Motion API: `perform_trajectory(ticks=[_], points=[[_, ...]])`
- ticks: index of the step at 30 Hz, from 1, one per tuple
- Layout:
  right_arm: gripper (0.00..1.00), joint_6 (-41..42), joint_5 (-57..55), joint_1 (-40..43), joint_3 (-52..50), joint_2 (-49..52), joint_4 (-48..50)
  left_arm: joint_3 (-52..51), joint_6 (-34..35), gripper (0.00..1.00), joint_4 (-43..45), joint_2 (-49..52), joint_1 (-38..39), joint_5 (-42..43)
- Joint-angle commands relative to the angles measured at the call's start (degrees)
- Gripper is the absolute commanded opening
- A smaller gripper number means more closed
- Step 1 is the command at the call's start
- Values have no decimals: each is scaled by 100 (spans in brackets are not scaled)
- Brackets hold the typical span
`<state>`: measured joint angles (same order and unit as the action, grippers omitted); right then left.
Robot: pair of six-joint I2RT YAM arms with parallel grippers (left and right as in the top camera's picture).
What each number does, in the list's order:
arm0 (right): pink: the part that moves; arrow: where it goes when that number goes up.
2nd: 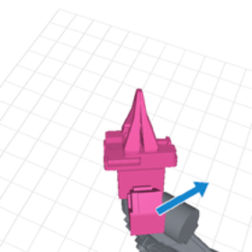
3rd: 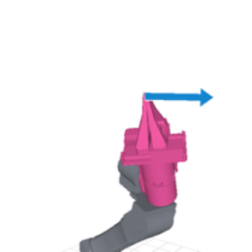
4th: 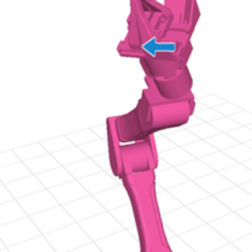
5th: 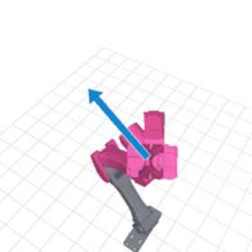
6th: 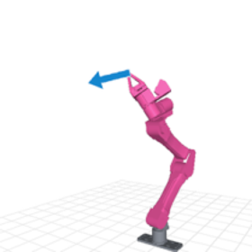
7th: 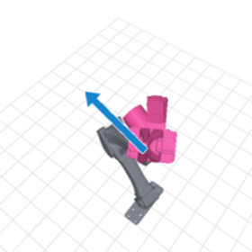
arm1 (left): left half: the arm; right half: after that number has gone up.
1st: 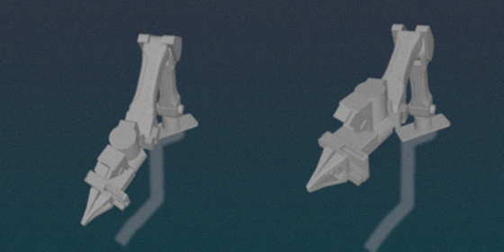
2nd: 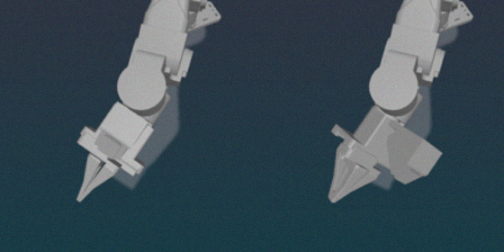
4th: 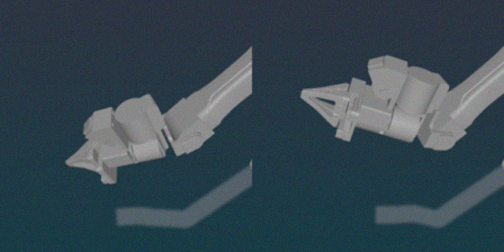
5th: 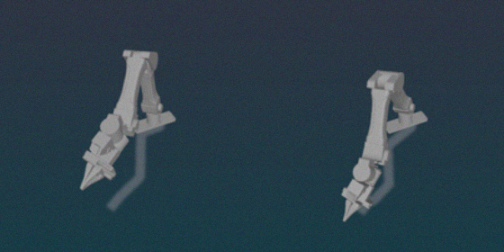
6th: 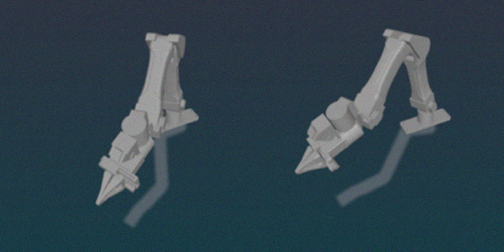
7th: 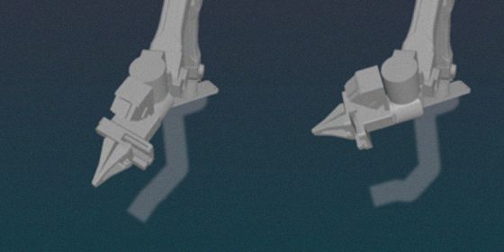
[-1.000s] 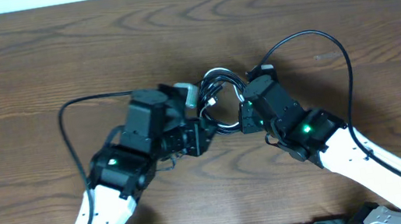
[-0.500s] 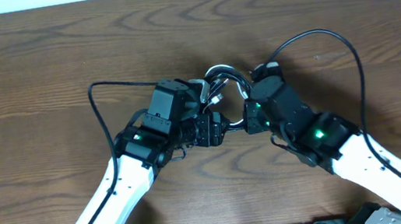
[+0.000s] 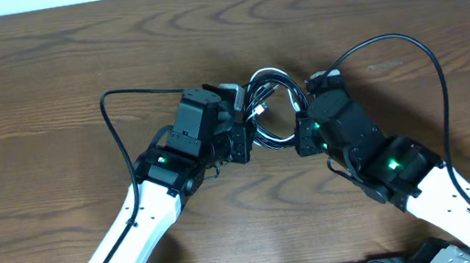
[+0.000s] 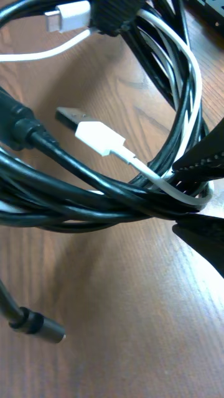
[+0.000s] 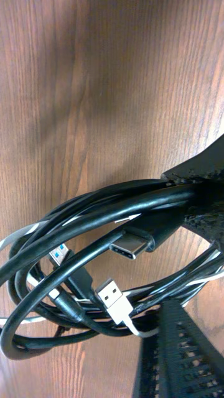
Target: Untangle cables
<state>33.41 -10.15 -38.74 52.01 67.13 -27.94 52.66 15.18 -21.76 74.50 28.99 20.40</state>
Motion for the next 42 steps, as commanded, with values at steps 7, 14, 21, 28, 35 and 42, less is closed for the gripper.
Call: perform_trajectory(ticks=[7,14,21,28,35,42], points=[[1,-72,-7,11,83,-444,-192,92,-13,7,472,-2,9,-59],[1,-70,-444,208,83,-798,-358,92,-13,8,326,-2,9,-59],[1,-70,-498,706,83,-1150,-581,92,-11,7,269,-2,7,-201],[1,-70,-498,1117,83,-1368,-841,92,-9,7,212,-2,7,-647],[1,133,-1016,1469,83,-1373,-1189,92,33,7,-39,-2,7,-1067],[1,129,-1095,1864,83,-1373,-1368,92,35,7,-133,-4,7,-1108]])
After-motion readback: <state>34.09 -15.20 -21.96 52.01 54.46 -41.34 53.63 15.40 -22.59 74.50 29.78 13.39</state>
